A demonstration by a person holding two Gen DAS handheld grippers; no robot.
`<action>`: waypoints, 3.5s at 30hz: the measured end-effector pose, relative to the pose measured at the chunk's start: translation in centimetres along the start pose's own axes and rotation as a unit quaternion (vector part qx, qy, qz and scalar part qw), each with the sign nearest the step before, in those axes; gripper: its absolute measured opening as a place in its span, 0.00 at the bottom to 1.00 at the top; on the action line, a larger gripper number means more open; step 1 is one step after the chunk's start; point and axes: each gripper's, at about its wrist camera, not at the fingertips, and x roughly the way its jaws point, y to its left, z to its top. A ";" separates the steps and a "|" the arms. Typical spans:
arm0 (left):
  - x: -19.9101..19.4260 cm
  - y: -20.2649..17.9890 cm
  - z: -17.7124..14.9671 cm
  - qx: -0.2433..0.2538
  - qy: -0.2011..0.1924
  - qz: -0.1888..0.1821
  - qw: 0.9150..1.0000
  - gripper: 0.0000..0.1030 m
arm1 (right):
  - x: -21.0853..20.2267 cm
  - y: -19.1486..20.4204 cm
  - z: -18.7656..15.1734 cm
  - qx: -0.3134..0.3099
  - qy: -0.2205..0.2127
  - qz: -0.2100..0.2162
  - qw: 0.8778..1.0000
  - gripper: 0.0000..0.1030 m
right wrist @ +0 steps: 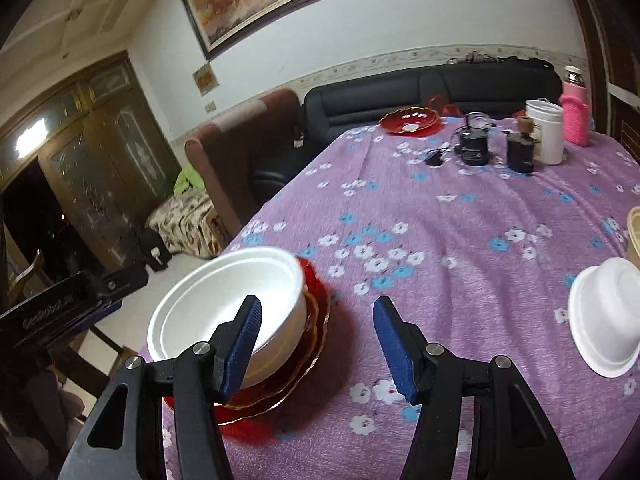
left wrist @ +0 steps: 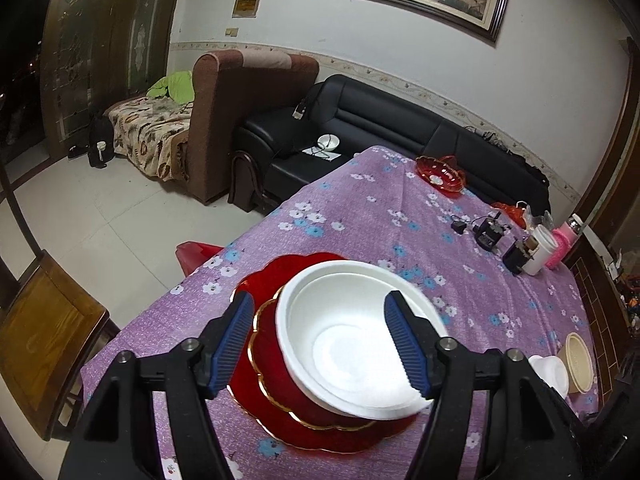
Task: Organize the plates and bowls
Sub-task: 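Lower the white bowl onto the white plate and open both tools, then move both tools toward the beige plastic bowl, then close the right tool on the beige bowl rim and lift it, then grip the beige bowl rim with the left tool while the right tool holds it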
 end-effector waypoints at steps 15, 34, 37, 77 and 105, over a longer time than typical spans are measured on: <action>-1.6 -8.7 -2.3 0.094 0.002 -0.060 0.994 0.73 | -5.0 -9.5 0.5 0.061 -0.023 -0.054 0.996 0.62; 1.2 -18.7 -7.6 0.190 0.073 -0.089 0.975 0.74 | -12.6 -27.1 1.9 0.154 -0.070 -0.247 0.954 0.61; 1.5 -19.6 -8.3 0.200 0.081 -0.091 0.972 0.74 | -12.4 -28.9 2.4 0.152 -0.063 -0.286 0.944 0.62; 10.8 -32.7 -7.7 0.203 0.215 -0.211 0.932 0.74 | -8.8 -35.6 3.4 0.167 -0.071 -0.357 0.916 0.71; 20.6 -40.8 -8.1 0.187 0.301 -0.239 0.904 0.73 | -7.7 -37.1 3.1 0.234 -0.044 -0.258 0.936 0.66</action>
